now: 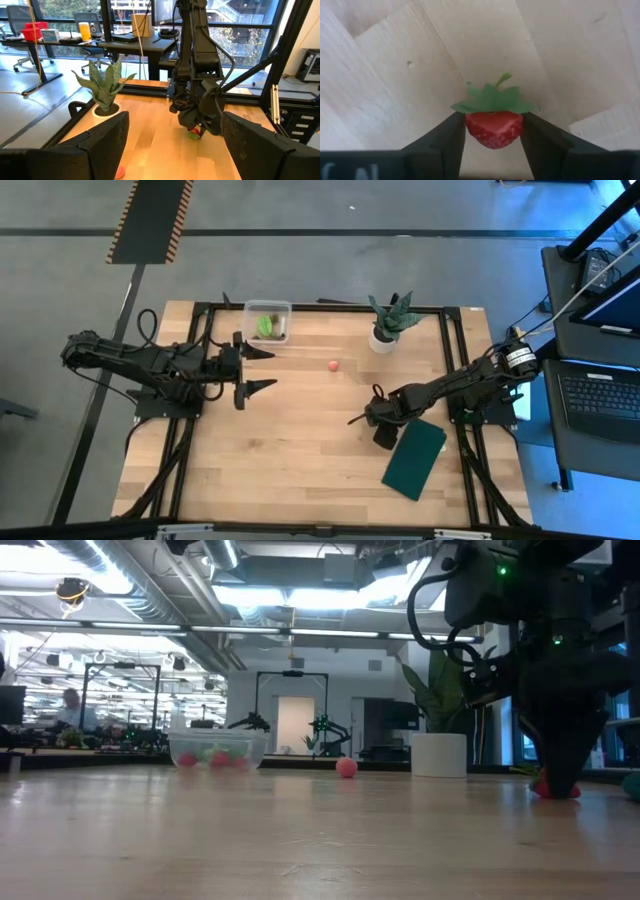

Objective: Pick and placing Produce into tupperware
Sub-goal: Put the red strawberry into the transparent container

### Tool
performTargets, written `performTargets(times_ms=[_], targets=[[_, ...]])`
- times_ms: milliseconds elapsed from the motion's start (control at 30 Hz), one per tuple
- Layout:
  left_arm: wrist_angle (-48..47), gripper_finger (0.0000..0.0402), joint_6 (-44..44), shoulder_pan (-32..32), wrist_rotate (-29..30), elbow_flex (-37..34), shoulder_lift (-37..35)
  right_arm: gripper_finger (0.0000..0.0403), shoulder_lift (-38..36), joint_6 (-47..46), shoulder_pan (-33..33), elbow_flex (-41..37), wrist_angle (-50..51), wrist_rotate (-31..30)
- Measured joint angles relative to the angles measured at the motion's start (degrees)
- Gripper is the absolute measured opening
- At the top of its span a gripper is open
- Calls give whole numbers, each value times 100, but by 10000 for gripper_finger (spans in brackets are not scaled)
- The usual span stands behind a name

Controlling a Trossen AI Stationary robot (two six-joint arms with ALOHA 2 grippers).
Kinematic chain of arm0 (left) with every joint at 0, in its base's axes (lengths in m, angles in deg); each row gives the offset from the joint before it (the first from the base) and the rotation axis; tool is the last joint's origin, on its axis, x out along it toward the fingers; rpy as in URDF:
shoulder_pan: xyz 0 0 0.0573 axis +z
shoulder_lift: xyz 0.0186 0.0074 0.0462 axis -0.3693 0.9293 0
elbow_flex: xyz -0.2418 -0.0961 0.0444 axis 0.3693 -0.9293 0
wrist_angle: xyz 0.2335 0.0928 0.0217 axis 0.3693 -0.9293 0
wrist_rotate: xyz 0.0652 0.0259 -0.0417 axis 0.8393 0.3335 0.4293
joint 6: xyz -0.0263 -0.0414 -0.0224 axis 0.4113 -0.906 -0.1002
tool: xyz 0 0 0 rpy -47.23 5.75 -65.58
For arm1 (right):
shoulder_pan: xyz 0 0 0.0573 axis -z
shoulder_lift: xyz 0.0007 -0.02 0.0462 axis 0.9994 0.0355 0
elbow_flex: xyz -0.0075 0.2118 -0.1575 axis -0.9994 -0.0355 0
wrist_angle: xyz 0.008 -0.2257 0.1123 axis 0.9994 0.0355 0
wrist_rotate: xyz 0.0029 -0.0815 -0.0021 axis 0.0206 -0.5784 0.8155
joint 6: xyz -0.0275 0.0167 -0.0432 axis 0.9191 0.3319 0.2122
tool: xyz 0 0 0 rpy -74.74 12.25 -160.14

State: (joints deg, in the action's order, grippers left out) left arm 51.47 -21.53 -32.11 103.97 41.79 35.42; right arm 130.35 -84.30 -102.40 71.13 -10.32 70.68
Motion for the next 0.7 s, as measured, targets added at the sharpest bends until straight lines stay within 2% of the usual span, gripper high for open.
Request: performTargets(times_ms=[133, 400, 700], targets=[[0, 309, -2, 0, 0, 0, 0, 184, 1, -3, 0, 0, -10, 18], [0, 309, -1, 0, 0, 0, 0, 149, 2, 0, 0, -4, -1, 16], [-2, 308, 0, 0, -2, 0, 0, 167, 7, 0, -4, -4, -12, 27]])
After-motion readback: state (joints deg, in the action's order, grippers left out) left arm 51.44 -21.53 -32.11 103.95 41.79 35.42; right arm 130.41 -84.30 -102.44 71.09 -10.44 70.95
